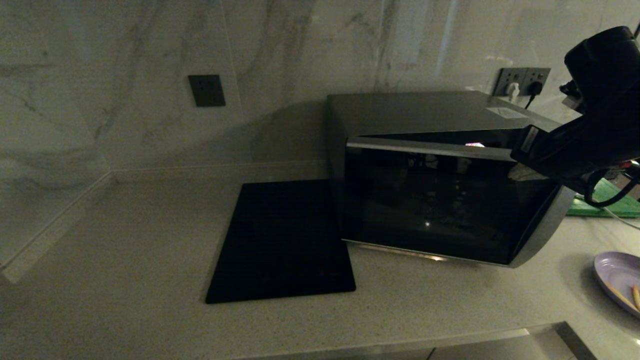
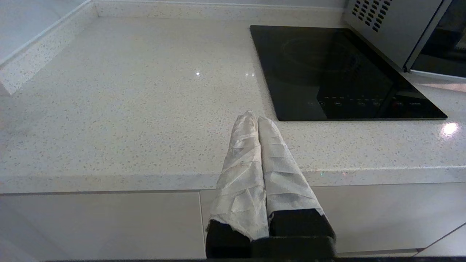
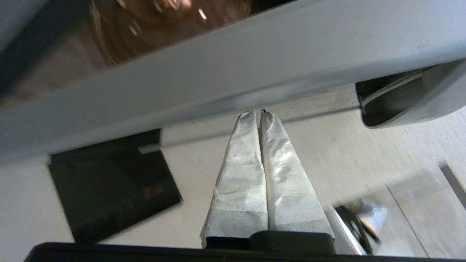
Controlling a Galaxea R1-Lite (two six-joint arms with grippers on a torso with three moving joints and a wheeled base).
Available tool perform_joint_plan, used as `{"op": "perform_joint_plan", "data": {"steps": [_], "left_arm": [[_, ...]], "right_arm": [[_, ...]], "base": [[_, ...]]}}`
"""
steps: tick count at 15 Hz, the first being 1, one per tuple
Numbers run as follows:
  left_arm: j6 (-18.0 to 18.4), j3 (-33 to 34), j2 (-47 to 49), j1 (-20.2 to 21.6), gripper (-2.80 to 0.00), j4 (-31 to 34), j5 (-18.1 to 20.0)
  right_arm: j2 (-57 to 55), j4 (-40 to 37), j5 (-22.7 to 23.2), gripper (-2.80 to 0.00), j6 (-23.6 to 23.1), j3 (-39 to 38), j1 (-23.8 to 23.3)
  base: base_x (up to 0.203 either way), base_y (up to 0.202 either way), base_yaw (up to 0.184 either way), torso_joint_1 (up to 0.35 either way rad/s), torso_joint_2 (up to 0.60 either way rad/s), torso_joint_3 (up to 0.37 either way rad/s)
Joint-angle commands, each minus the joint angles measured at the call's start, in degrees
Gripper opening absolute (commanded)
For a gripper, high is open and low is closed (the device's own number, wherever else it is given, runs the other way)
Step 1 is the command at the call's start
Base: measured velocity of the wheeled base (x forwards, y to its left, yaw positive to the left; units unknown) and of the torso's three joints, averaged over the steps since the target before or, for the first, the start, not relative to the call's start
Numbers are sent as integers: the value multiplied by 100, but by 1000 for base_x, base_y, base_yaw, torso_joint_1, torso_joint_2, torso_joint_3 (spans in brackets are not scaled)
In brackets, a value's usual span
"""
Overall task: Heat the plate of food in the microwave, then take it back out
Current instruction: Close the microwave oven
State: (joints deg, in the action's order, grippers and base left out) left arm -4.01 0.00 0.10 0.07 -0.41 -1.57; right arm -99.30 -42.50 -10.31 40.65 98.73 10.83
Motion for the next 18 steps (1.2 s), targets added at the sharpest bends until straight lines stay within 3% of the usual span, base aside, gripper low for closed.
{"op": "perform_joint_plan", "data": {"steps": [1,13,18], "left_arm": [[-3,0,-1,1,-280,-2,-10],[-3,0,-1,1,-280,-2,-9],[-3,0,-1,1,-280,-2,-1]], "right_arm": [[-107,248,66,-280,-13,-3,-59],[-450,1852,319,-280,-372,-407,-344],[-594,2167,311,-280,-383,-381,-345]], "base": [[0,0,0,0,0,0],[0,0,0,0,0,0],[0,0,0,0,0,0]]}}
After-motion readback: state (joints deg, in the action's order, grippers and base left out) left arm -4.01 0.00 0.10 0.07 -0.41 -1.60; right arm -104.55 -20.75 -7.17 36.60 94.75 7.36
